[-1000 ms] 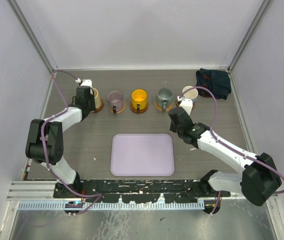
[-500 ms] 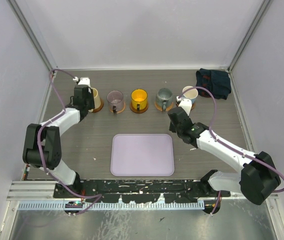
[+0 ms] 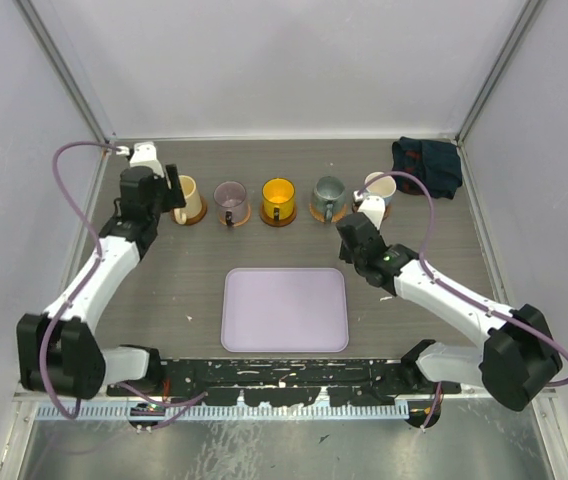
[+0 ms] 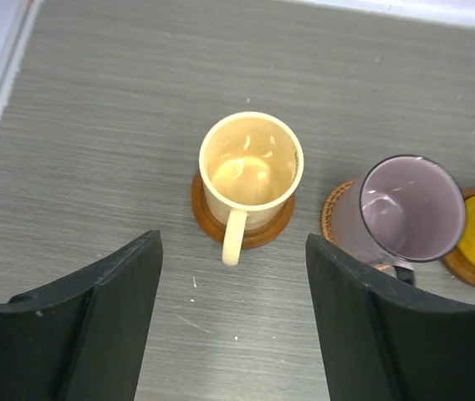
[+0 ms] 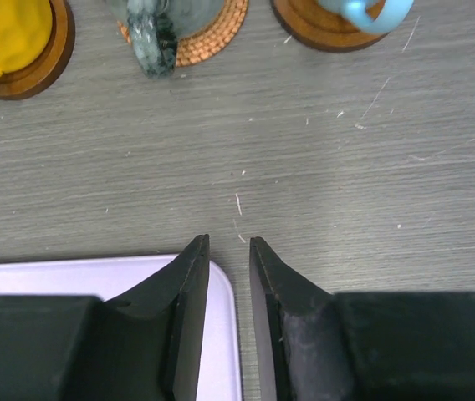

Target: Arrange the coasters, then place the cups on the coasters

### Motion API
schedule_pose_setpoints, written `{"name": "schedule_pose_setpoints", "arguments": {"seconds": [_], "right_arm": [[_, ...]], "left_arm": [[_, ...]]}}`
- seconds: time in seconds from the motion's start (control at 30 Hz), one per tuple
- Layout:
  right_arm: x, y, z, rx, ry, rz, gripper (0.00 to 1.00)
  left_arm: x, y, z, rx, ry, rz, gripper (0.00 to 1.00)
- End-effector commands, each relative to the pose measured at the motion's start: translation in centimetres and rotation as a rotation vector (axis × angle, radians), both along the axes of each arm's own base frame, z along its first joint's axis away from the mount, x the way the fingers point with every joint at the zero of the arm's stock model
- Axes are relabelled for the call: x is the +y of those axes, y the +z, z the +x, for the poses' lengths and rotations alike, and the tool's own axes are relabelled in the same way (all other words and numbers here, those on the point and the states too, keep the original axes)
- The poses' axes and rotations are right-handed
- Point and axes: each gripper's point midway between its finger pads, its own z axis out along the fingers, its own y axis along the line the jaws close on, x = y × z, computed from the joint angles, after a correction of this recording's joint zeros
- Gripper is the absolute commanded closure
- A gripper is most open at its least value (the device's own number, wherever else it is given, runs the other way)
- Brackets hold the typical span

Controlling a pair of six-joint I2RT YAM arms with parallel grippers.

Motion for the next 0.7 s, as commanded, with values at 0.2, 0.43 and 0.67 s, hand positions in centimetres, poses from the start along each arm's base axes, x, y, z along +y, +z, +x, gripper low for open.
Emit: {"name": "schedule_pose_setpoints", "arguments": {"seconds": [0.2, 0.43, 0.67], "right_arm": [[-5.9, 8.0, 4.5, -0.196, -0.183, 0.017, 0.45], [-14.1, 11.6, 3.1, -0.282, -0.445, 0.090, 0.11], [-18.6, 15.6, -1.3, -0.416, -0.640, 0.074, 0.00]], "left_arm": [[1.2, 7.2, -5.4, -0.092, 0.072, -0.087, 0.02], [1.6, 9.2, -9.1, -0.115, 0.092, -0.132, 0.02], [2.4, 8.9, -11.8, -0.039, 0.113, -0.097, 0.02]]}}
